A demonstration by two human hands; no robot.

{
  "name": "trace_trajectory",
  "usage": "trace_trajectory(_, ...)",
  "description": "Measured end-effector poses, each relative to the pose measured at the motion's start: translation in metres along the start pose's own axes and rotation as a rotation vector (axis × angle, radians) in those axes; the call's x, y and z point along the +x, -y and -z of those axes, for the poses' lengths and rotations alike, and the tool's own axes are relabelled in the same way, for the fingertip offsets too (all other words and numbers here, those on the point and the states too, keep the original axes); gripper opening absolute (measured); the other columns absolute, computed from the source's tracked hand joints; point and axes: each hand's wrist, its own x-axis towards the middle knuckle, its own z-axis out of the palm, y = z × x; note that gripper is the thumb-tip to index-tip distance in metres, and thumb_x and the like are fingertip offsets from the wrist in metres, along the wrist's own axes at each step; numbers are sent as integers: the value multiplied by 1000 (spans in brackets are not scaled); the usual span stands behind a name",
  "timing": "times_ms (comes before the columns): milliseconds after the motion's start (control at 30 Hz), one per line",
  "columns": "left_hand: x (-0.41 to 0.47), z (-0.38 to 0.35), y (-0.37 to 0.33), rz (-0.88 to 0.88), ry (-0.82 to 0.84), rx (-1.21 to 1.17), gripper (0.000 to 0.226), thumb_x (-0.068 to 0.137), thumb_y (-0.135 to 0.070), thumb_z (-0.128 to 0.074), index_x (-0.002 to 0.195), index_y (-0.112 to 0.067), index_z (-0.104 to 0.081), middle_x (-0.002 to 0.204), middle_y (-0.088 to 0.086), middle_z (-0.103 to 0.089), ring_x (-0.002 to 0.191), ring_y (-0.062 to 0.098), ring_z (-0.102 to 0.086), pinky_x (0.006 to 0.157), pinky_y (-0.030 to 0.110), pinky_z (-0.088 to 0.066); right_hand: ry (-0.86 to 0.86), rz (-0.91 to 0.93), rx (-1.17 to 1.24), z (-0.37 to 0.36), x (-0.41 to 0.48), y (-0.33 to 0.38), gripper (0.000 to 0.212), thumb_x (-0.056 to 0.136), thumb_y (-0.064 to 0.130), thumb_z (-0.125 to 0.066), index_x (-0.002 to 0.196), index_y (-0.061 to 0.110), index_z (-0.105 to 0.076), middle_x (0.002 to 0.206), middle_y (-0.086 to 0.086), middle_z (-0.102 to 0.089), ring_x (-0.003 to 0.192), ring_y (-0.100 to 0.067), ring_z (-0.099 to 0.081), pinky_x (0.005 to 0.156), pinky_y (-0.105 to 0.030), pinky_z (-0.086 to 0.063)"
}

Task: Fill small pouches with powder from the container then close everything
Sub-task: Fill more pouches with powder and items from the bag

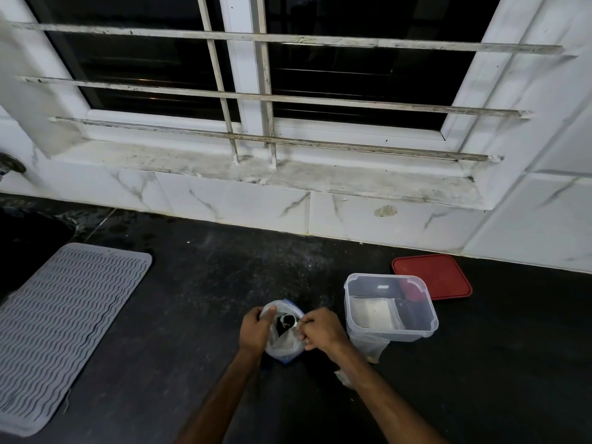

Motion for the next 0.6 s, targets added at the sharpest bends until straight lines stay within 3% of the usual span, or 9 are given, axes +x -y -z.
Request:
trace_trajectory(133,-1,-2,1,-17,-29,32,21,93,-18,-63,93,2,-67,81,10,-67,78,21,-62,62,27,-48,30,-7,78,9,-8,3,16,86,4,-59,79,10,-73,62,-2,-67,51,-10,-61,60,-28,-60)
trace_trajectory(267,-2,-3,2,-8,-47,40,19,93,-17,-62,94,2,-66,80,8,-66,79,21,-61,59,25,-45,36,-32,237,15,-14,7,14,86,2,-61,80,6,-73,63,-5,-64,46,-8,-55,61,-29,-57)
trace_trajectory(400,-16,0,-2,-38,-54,65,22,93,-20,-61,111,-7,-60,106,10,-65,96,21,-61,75,28,-49,103,-24,312,28,-28,10,9,88,5,-63,85,6,-72,68,-6,-64,49,-8,-54,58,-25,-57)
trace_trajectory(500,-38,5,-8,-271,-253,242,35,93,-25,-61,125,-12,-55,124,1,-54,114,15,-51,95,29,-41,115,11,306,48,-37,8,11,91,7,-61,89,5,-72,70,-6,-65,54,-9,-56,55,-23,-55)
trace_trajectory(600,-80,-6,-19,-523,-285,231,28,92,-27,-63,118,-22,-55,119,-8,-53,109,5,-50,92,24,-42,101,46,320,71,-47,2,14,93,9,-60,91,3,-73,69,-6,-64,53,-9,-55,55,-24,-54)
